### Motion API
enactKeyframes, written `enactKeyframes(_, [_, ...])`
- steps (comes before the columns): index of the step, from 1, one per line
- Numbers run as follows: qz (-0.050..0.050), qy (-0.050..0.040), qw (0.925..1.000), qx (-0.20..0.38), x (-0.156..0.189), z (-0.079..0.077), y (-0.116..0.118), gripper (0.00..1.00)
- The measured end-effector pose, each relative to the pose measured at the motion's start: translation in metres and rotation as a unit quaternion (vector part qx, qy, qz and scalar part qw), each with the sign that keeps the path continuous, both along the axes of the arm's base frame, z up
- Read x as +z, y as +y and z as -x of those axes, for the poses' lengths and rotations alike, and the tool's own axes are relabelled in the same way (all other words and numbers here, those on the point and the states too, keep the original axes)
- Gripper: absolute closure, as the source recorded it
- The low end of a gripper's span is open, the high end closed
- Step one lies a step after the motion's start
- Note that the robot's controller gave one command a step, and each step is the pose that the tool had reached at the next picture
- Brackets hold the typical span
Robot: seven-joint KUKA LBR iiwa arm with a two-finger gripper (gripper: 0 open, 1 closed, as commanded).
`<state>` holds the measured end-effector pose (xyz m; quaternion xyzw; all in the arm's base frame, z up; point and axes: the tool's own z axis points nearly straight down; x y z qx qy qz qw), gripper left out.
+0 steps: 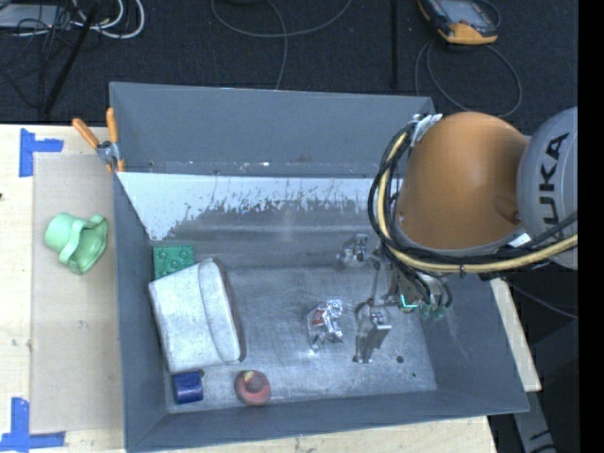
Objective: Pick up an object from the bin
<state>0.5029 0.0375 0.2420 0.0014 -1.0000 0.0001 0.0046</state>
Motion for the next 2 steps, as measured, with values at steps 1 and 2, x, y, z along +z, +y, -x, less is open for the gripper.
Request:
enactKeyframes(1, [-0.001,-0.0066,1.0000,0.000,-0.174,-0.011,0.002,0.00])
enactKeyframes(2, [0.001,-0.0077,0.9987,0.051,-0.171,-0.041,-0.069,0.00])
